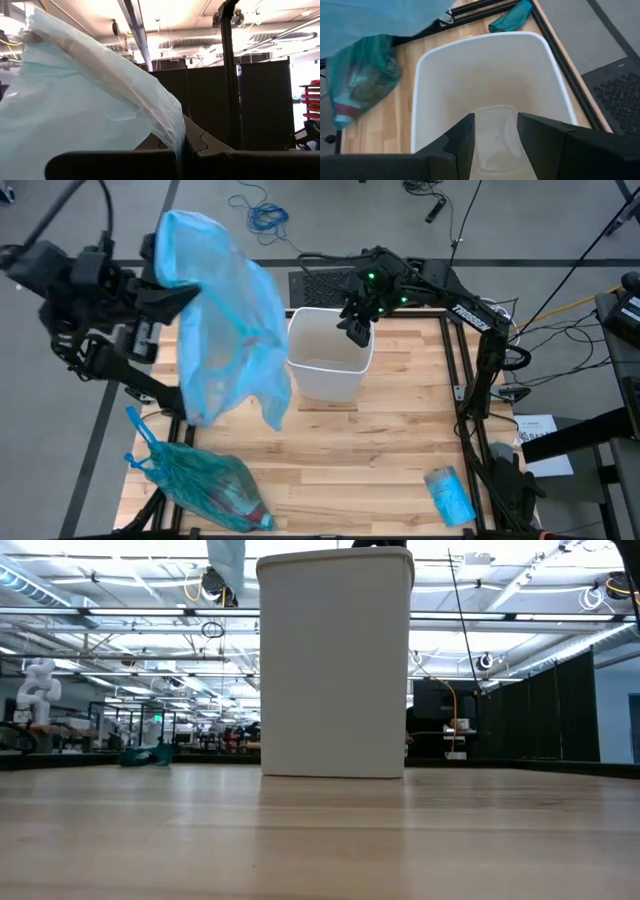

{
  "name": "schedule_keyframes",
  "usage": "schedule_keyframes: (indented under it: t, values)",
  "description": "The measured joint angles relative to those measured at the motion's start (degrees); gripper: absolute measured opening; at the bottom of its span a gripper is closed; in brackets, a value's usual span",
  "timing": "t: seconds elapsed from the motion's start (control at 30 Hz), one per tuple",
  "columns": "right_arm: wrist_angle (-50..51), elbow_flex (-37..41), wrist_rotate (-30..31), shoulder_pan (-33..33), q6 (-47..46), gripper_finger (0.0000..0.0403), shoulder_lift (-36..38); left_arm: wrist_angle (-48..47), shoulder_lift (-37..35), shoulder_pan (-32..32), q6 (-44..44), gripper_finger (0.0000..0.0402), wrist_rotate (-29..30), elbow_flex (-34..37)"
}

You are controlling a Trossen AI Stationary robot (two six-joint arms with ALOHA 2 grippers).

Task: Place trash/remove bag and relplace
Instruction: Insert the new blue trash bag into the white trash bin

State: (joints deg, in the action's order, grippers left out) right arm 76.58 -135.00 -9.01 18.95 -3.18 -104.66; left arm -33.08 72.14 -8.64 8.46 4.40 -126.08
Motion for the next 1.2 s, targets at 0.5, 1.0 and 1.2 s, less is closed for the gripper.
schedule_keyframes:
  t: [0.5, 1.0, 1.2]
  values:
    - [0.8, 0.0, -0.3, 5.6, 7.7, 0.0141, 3.7, 13.2, 5.1, 3.5, 1.9, 0.0000, 0.3, 0.0]
    - [2.7, 0.0, -3.3, 12.7, 10.9, 0.0141, 9.9, 25.2, 14.4, 13.0, -8.5, 0.0000, -10.6, 0.1]
    - [3.9, 0.0, -3.3, 13.8, 12.3, 0.0141, 9.9, 32.3, 17.2, 15.1, -12.3, 0.0000, -13.2, 0.0]
